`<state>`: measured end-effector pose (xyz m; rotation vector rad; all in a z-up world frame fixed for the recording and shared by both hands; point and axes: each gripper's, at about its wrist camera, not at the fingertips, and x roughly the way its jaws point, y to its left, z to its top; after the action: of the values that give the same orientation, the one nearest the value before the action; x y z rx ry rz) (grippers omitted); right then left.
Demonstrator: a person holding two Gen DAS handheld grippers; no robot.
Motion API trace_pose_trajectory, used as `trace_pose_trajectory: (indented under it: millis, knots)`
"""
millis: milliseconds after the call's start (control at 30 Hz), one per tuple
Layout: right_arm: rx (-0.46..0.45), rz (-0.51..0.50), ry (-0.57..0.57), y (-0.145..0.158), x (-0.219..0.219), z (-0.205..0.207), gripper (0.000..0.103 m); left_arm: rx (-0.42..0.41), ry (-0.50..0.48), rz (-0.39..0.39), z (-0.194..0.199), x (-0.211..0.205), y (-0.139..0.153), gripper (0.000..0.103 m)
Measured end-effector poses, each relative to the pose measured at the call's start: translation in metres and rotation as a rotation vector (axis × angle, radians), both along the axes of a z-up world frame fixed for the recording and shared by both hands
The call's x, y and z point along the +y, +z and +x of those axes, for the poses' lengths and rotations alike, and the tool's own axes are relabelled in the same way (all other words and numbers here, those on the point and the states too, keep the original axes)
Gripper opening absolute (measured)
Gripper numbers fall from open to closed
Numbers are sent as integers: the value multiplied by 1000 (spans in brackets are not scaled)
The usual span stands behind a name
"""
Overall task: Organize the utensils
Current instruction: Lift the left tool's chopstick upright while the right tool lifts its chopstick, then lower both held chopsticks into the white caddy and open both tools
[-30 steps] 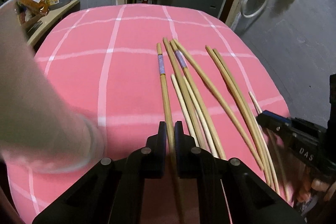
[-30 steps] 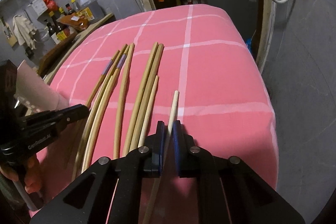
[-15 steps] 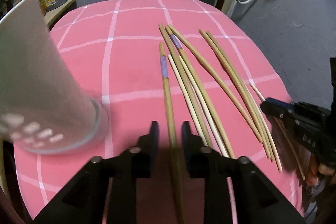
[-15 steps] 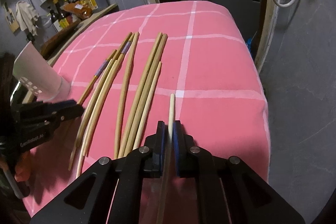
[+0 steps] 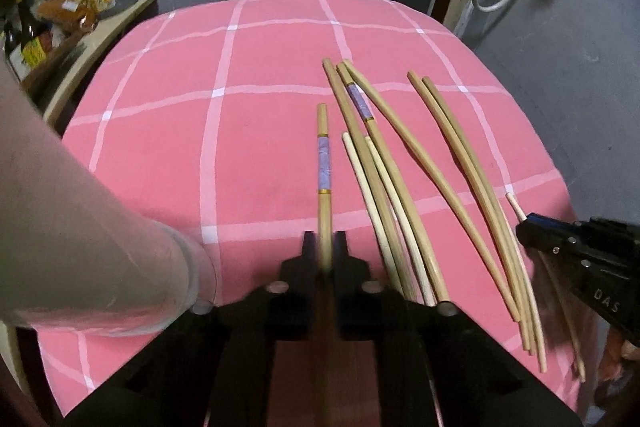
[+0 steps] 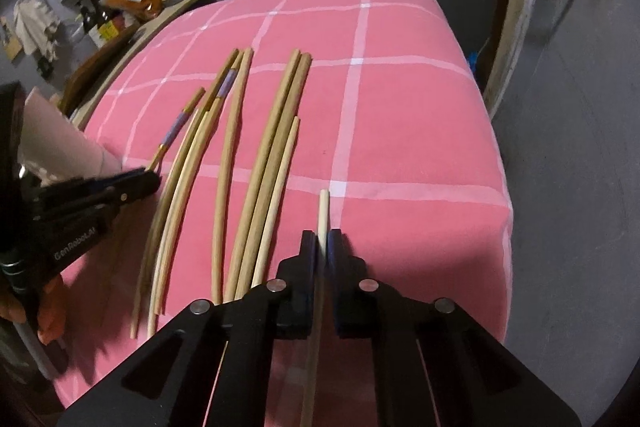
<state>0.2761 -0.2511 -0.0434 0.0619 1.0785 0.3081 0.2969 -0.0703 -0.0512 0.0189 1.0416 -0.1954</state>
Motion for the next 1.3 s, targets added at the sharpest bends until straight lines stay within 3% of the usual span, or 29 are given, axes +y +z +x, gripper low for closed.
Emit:
trace_pose_trajectory:
  millis: [200, 367, 600, 700, 967, 1133, 1300]
  knots:
    - [-101, 152, -39, 15, -7, -29, 3, -51, -38, -94, -27, 4, 9, 4]
    - [-312, 246, -23, 46, 6, -69, 3, -212, -54, -172, -65, 14, 34, 4]
    - [-597, 333, 35, 86, 46, -99, 3, -452, 11, -251, -103, 49, 83, 4]
    - [-684, 386, 61, 102, 69, -95, 3, -547, 44, -274, -108, 69, 105, 4]
    - [-892, 542, 126, 148, 131, -68, 3, -707, 186, -311, -86, 133, 153, 4]
    - [-979, 635, 118, 164, 152, -50, 3, -797, 276, -311, -73, 186, 170, 4]
    - [-1063, 659, 58, 163, 164, -38, 3, -869, 381, -364, -61, 233, 172, 4]
